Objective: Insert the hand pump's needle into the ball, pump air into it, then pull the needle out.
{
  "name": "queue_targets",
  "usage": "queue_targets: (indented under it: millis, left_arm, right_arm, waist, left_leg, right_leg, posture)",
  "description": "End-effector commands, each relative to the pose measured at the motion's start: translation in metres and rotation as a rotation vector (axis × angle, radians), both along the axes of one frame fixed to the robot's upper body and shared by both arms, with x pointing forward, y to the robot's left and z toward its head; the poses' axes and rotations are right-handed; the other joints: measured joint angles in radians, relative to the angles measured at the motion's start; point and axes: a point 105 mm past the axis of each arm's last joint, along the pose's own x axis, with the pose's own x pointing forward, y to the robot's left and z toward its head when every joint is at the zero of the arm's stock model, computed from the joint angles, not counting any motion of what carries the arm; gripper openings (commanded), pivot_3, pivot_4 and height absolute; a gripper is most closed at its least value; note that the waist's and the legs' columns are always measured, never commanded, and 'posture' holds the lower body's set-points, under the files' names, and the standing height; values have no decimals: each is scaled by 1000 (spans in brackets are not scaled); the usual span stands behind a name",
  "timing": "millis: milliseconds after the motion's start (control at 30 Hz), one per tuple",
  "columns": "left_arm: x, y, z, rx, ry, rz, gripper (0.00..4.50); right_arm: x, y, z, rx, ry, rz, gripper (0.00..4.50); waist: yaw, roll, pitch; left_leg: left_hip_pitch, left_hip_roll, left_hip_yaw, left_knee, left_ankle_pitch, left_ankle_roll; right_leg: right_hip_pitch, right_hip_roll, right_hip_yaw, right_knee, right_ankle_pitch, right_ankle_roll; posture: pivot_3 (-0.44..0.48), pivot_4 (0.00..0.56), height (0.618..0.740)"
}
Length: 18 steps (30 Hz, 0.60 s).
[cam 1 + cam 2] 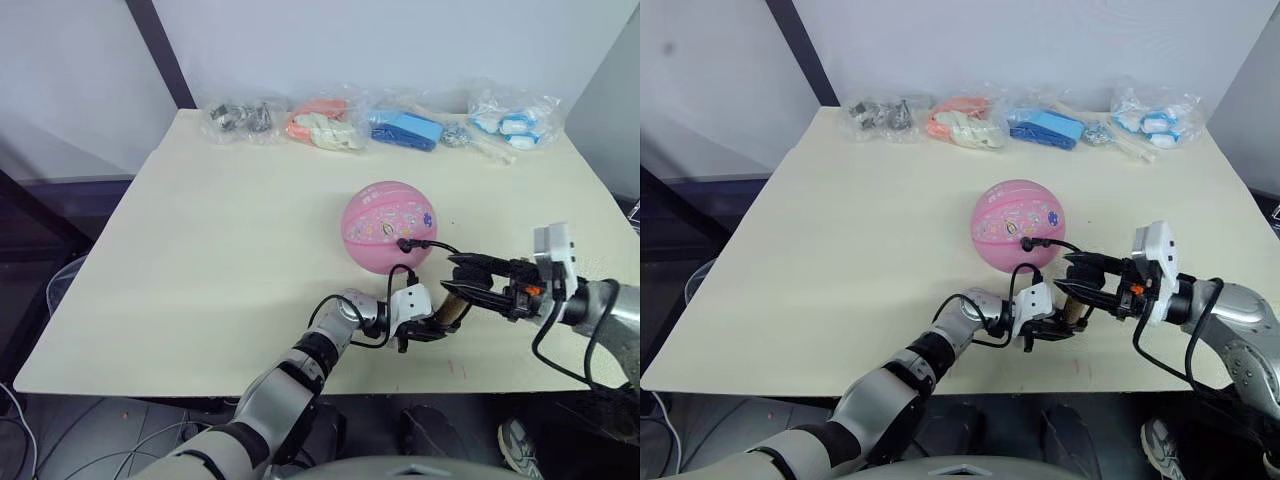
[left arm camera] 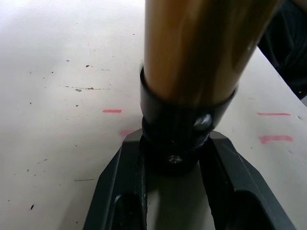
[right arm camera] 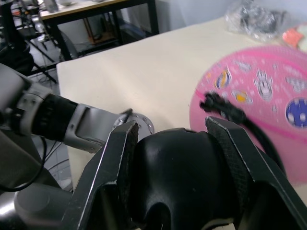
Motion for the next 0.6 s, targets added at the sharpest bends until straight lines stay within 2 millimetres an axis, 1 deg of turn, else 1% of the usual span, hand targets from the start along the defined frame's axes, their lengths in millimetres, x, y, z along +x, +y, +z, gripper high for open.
queue_targets:
  millis: [33,100,233,433,533,600]
  left_arm:
    - [-11,22,-34,113,126,40,1099]
    - [-11,22,-34,114,125,41,1099]
    - [-10,22,-34,115,125,44,1099]
    - [-10,22,-34,116,127,41,1099]
    - [-9,22,-33,115,122,47,1099]
    - [-8,22,-33,113,121,52,1099]
  right_arm:
    - [-3,-2,-26,-45,102,-15,1740]
    - [-3,-4,-19,-42,83,-18,1740]
    - [-3,-9,11,-31,25,-16,1740]
    - [-9,-25,67,-14,-54,-23,1740]
    - [-14,-28,88,-11,-82,-21,1740]
    - [-16,-31,105,0,-115,-19,1740]
  waist:
    - [0,1,0]
    - [0,1,0]
    - [1,2,2]
    - [6,13,11]
    - [7,13,11]
    - [7,12,14]
  left_leg:
    - [0,0,0,0,0,0]
    - [0,0,0,0,0,0]
    - [-1,0,0,0,0,0]
    - [-5,-1,0,0,0,0]
    - [-7,-2,0,0,0,0]
    - [-8,-3,0,0,0,0]
  right_leg:
    - [0,0,0,0,0,0]
    - [0,0,0,0,0,0]
    - [0,0,0,0,0,0]
    - [-3,-1,0,0,0,-1]
    - [-5,-2,0,0,0,-1]
    - [-5,-3,0,0,0,-1]
  posture:
    - [0,150,740]
    - [0,150,740]
    - [0,150,740]
    - [0,150,740]
    - [0,150,740]
    - [0,150,740]
